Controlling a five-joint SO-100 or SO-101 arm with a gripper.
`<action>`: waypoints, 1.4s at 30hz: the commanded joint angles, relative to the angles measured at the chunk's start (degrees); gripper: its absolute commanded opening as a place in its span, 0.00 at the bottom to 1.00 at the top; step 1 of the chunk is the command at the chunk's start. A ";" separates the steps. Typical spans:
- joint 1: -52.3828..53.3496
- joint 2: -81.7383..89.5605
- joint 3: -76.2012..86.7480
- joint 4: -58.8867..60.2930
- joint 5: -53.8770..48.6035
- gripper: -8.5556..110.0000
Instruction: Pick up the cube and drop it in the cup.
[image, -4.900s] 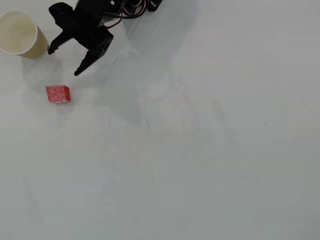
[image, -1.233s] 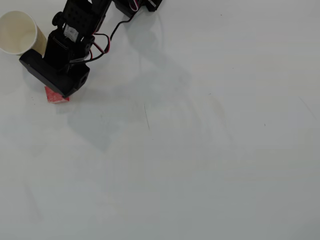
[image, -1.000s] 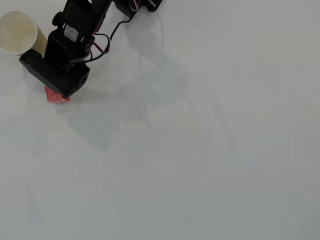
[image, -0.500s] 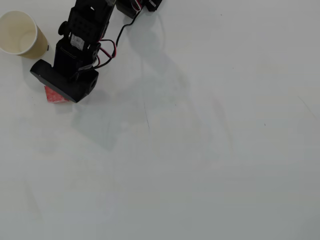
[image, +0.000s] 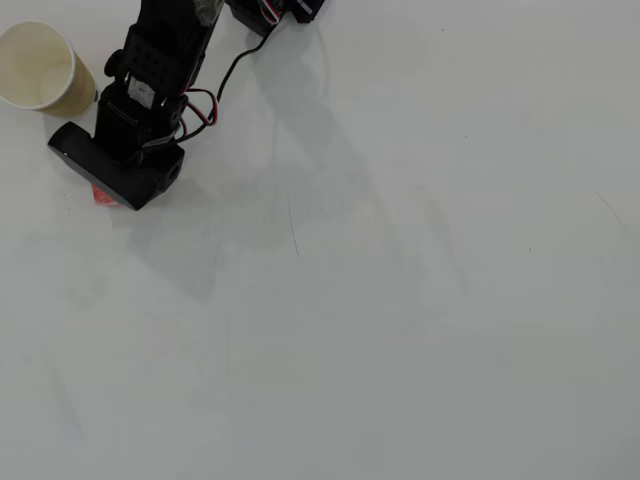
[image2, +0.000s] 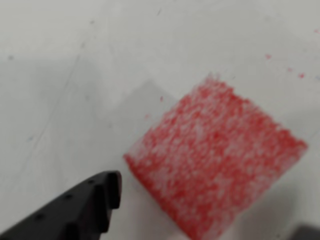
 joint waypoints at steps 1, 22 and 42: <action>0.70 1.32 -6.94 -2.55 0.53 0.37; 1.67 1.76 -7.21 -2.20 0.09 0.25; 2.20 2.55 -7.29 -2.64 0.09 0.26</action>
